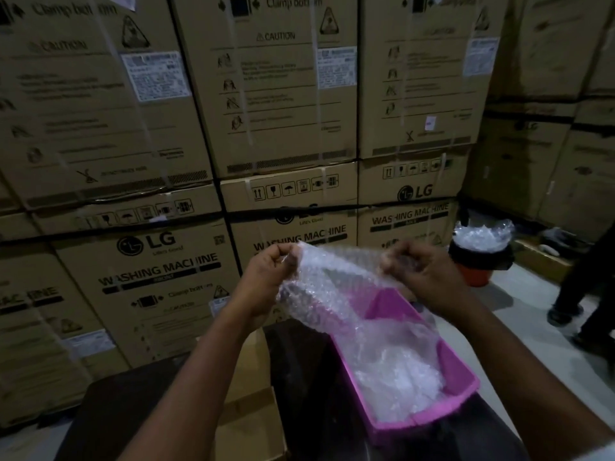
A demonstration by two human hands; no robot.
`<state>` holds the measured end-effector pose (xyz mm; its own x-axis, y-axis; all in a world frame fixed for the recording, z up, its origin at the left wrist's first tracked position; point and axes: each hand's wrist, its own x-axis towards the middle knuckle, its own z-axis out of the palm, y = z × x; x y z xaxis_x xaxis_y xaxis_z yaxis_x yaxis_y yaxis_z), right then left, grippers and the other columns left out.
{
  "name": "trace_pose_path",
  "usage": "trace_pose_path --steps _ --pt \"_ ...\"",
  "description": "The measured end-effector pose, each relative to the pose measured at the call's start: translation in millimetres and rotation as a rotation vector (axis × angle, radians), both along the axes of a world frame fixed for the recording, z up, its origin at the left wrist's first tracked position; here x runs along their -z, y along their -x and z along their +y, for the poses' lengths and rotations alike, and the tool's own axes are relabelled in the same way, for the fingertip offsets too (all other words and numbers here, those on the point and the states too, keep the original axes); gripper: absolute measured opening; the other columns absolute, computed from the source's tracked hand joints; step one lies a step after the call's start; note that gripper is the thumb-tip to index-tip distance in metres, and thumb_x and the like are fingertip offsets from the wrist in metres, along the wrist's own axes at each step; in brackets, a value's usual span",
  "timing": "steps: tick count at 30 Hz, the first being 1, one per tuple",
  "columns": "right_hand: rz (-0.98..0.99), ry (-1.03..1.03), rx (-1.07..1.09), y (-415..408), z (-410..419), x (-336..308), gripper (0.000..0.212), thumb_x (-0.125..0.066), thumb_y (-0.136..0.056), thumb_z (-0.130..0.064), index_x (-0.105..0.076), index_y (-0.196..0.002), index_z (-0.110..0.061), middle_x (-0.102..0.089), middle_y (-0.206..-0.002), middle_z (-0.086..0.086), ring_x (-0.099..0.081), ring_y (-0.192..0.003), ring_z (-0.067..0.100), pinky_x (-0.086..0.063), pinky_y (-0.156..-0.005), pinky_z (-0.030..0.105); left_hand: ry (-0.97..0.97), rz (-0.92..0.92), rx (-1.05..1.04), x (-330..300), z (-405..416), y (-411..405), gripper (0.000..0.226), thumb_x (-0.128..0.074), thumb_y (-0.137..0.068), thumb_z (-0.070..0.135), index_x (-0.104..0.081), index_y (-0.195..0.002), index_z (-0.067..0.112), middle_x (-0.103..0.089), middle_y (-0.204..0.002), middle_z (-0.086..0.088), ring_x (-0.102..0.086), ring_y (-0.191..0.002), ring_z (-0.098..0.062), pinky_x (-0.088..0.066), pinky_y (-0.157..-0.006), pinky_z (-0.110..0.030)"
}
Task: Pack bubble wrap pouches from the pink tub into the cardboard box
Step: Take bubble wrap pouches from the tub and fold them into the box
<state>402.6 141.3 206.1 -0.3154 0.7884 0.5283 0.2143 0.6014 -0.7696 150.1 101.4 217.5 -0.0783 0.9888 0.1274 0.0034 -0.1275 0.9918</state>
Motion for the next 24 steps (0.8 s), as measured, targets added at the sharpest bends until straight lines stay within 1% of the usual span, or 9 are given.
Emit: trace_pose_path --steps 2,4,7,10,13,15,19,21,24 --pt "0.255 0.139 0.058 -3.5 5.0 -7.7 0.003 -0.062 -0.088 -0.014 -0.062 -0.085 -0.016 -0.066 -0.08 -0.002 -0.065 -0.071 0.003 -0.054 -0.064 0.018 0.018 -0.049 0.063 5.5 -3.3 3.6 0.047 -0.065 -0.078 0.044 -0.063 -0.113 0.011 -0.07 -0.107 -0.011 -0.069 -0.095 -0.028 -0.057 -0.078 -0.042" --pt "0.387 0.203 0.054 -9.3 10.1 -16.6 0.003 -0.061 -0.09 -0.014 -0.062 -0.087 -0.015 -0.065 -0.077 -0.003 -0.063 -0.067 0.007 -0.055 -0.06 0.02 0.066 0.083 0.162 10.8 -7.1 13.4 0.053 -0.074 -0.07 0.045 -0.063 -0.115 0.018 -0.07 -0.109 -0.007 -0.068 -0.098 -0.026 -0.057 -0.085 -0.045" --pt "0.312 0.236 -0.038 -15.7 15.1 -37.1 0.003 -0.061 -0.09 -0.015 -0.061 -0.088 -0.016 -0.065 -0.071 -0.006 -0.058 -0.062 0.007 -0.05 -0.054 0.02 0.264 0.537 0.346 12.4 -9.6 23.5 0.071 -0.082 -0.064 0.043 -0.052 -0.126 0.028 -0.066 -0.113 0.0 -0.068 -0.098 -0.018 -0.056 -0.088 -0.043" --pt "0.178 0.342 -0.226 -18.9 14.5 -63.3 0.002 -0.062 -0.087 -0.016 -0.062 -0.089 -0.016 -0.064 -0.075 -0.006 -0.057 -0.069 0.008 -0.049 -0.061 0.023 0.176 0.603 0.376 3.2 -7.2 4.6 0.106 -0.085 -0.061 0.047 -0.023 -0.146 0.036 -0.048 -0.134 0.011 -0.053 -0.119 -0.011 -0.047 -0.098 -0.032" --pt "0.07 0.385 -0.287 -9.9 18.0 -85.2 0.006 -0.062 -0.087 -0.02 -0.064 -0.092 -0.017 -0.068 -0.079 -0.006 -0.064 -0.073 0.008 -0.053 -0.066 0.023 0.016 0.39 0.41 -12.8 -0.8 -19.5 0.083 -0.084 -0.06 0.039 -0.042 -0.132 0.036 -0.057 -0.129 0.007 -0.058 -0.117 -0.009 -0.049 -0.098 -0.033" --pt "0.039 0.334 -0.216 -3.0 19.5 -101.6 0.02 -0.062 -0.086 -0.037 -0.065 -0.097 -0.021 -0.071 -0.091 -0.009 -0.067 -0.087 0.006 -0.053 -0.08 0.029 -0.014 0.403 0.427 -20.6 2.3 -31.6 0.063 -0.083 -0.07 0.029 -0.053 -0.126 0.025 -0.066 -0.119 0.001 -0.065 -0.109 -0.014 -0.053 -0.093 -0.037" --pt "0.502 0.552 -0.367 -19.8 33.7 -94.1 0.07 -0.061 -0.076 -0.06 -0.055 -0.131 -0.017 -0.059 -0.131 0.001 -0.042 -0.135 0.022 -0.036 -0.108 0.041 -0.132 0.256 0.212 -20.9 5.2 -40.7 0.009 -0.066 -0.088 0.012 -0.069 -0.096 0.01 -0.071 -0.081 0.003 -0.066 -0.078 -0.016 -0.054 -0.068 -0.028" --pt "0.577 0.626 -0.481 -36.3 34.3 -61.8 0.089 -0.065 -0.073 -0.063 -0.041 -0.143 -0.014 -0.049 -0.144 0.006 -0.028 -0.14 0.025 -0.022 -0.116 0.047 -0.141 0.187 0.156 -22.4 5.5 -33.3 0.008 -0.064 -0.089 0.013 -0.07 -0.094 0.011 -0.069 -0.077 0.005 -0.064 -0.078 -0.014 -0.052 -0.065 -0.024" --pt "0.358 0.739 -0.518 -38.7 20.7 -24.7 0.091 -0.08 -0.061 -0.059 -0.052 -0.136 -0.015 -0.051 -0.14 0.019 -0.045 -0.128 0.039 -0.034 -0.11 0.05 -0.15 0.216 0.11 -30.8 1.6 -21.4 0.012 -0.063 -0.09 0.017 -0.07 -0.098 0.011 -0.068 -0.075 0.009 -0.063 -0.074 -0.004 -0.049 -0.064 -0.019"
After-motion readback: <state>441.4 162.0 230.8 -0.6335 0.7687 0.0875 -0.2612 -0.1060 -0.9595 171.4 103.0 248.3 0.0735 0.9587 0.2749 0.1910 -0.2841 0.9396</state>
